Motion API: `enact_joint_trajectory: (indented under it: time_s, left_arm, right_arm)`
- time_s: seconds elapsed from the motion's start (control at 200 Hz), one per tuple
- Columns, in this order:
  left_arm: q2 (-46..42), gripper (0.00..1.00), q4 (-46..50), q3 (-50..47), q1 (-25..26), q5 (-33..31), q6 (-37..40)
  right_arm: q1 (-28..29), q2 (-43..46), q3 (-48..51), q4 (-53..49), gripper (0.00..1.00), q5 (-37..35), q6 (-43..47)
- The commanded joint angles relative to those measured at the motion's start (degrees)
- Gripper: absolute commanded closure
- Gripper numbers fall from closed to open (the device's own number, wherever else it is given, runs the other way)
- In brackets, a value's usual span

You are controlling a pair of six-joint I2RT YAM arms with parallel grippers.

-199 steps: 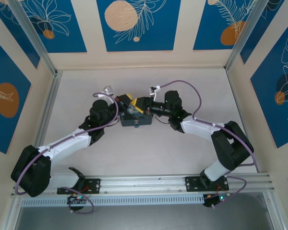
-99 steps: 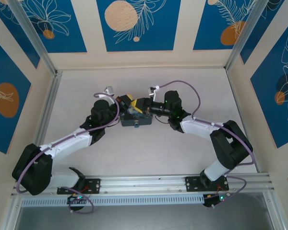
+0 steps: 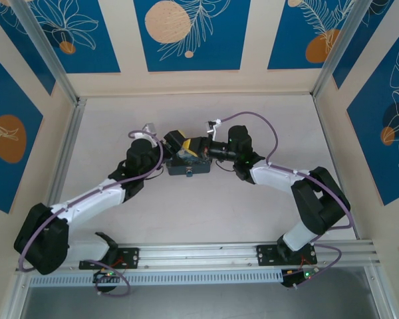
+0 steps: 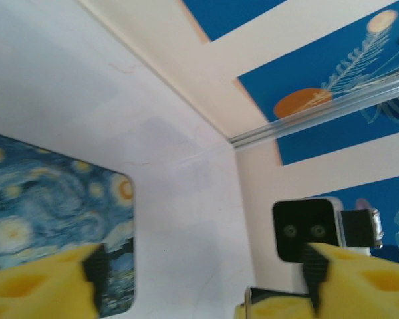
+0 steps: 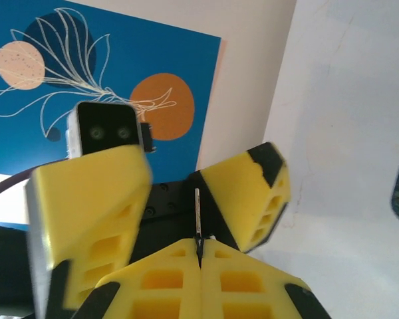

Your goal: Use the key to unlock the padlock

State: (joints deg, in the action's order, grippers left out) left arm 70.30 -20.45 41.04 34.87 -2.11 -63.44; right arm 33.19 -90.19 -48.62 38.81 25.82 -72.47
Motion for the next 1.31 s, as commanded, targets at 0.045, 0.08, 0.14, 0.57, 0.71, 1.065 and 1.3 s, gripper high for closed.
enact_joint_trajectory:
  time_s: [0.045, 0.08, 0.14, 0.57, 0.71, 1.065, 1.3]
  left_arm:
    - [-6.5, 0.04, 17.9, 6.0, -3.3, -0.8, 2.4]
    - [-7.1, 0.02, 21.7, 7.6, -4.3, 0.4, 2.4]
    - [-7.2, 0.00, 27.6, 10.5, -6.1, 2.9, 2.7]
    - [6.4, 0.07, 41.3, 24.0, -9.1, 24.6, -0.7]
    - [7.1, 0.15, 42.1, 23.5, -8.3, 24.3, -1.0]
    - [9.6, 0.31, 41.0, 21.4, -5.6, 24.6, -3.2]
    - [11.2, 0.48, 40.0, 20.6, -4.6, 24.3, -3.9]
  right_arm:
    - [-0.9, 3.8, 0.0, -12.6, 1.00, 0.7, 9.9]
    - [-0.9, 4.9, -0.8, -17.0, 1.00, 0.0, 12.9]
    - [-0.4, 6.5, -2.4, -24.0, 1.00, -1.8, 18.6]
    - [10.7, 8.8, -12.5, -52.3, 1.00, -31.9, 46.5]
    - [14.0, 8.4, -13.7, -53.6, 1.00, -38.2, 49.9]
    - [18.7, 5.5, -17.4, -54.3, 1.00, -44.5, 54.4]
    - [19.8, 5.0, -18.1, -54.3, 1.00, -45.3, 54.8]
